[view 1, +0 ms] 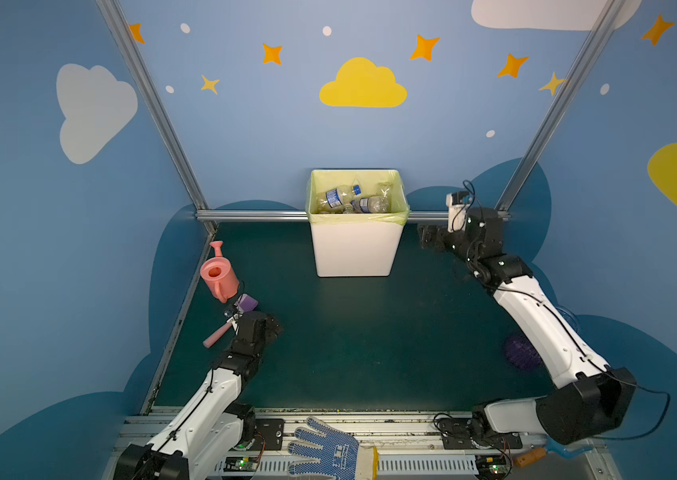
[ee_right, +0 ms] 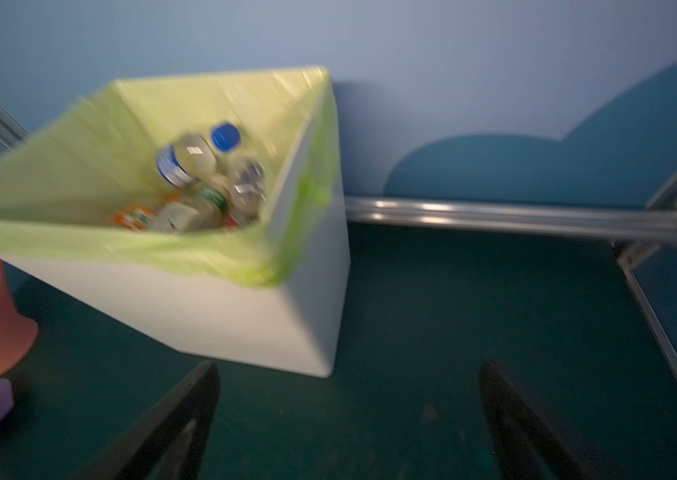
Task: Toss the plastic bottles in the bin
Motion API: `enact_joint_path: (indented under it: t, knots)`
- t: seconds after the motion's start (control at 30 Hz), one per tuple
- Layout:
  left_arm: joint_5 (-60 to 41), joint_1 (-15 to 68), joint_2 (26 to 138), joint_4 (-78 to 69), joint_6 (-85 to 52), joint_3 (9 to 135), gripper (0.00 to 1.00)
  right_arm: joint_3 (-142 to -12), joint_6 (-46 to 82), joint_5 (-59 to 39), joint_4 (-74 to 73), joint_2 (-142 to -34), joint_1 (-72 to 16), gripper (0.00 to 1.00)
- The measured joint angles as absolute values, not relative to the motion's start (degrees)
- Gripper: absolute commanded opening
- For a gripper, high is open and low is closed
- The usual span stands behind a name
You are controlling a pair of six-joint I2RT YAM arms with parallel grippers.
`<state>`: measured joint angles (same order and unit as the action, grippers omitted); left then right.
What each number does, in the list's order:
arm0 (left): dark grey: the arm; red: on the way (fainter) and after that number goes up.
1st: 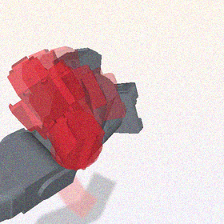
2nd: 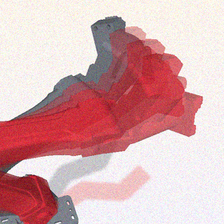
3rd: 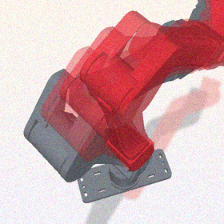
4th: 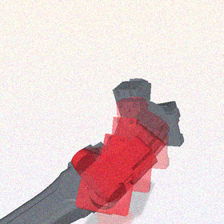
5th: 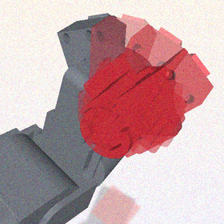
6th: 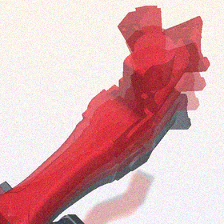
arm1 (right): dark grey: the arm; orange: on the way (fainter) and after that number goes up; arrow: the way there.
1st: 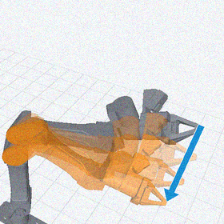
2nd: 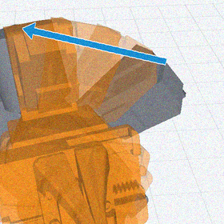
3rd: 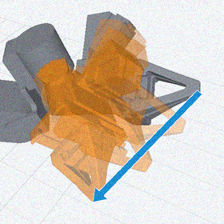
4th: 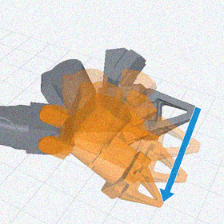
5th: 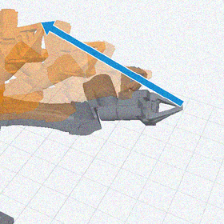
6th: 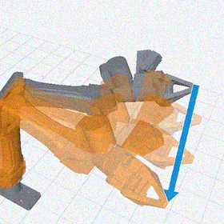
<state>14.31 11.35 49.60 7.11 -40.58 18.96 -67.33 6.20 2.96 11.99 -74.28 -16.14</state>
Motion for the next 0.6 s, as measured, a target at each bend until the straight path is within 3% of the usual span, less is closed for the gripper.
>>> enact_joint_path:
  t: [0.13, 0.3, 0.6]
  knots:
    - [16.53, 11.35, 48.14, 7.09, -39.64, 19.55, 1.0, -46.13, 2.76, 4.36, 1.72, -65.21, -12.12, 0.96]
    - [18.7, 11.35, 48.29, 6.68, -38.98, 20.18, 1.0, -27.38, 0.97, 4.54, -11.27, -63.77, -6.72, 0.96]
    - [14.26, 11.31, 54.39, 6.96, -33.19, 27.62, 1.0, -19.25, 2.07, 0.73, -30.59, -74.56, -2.81, 0.96]
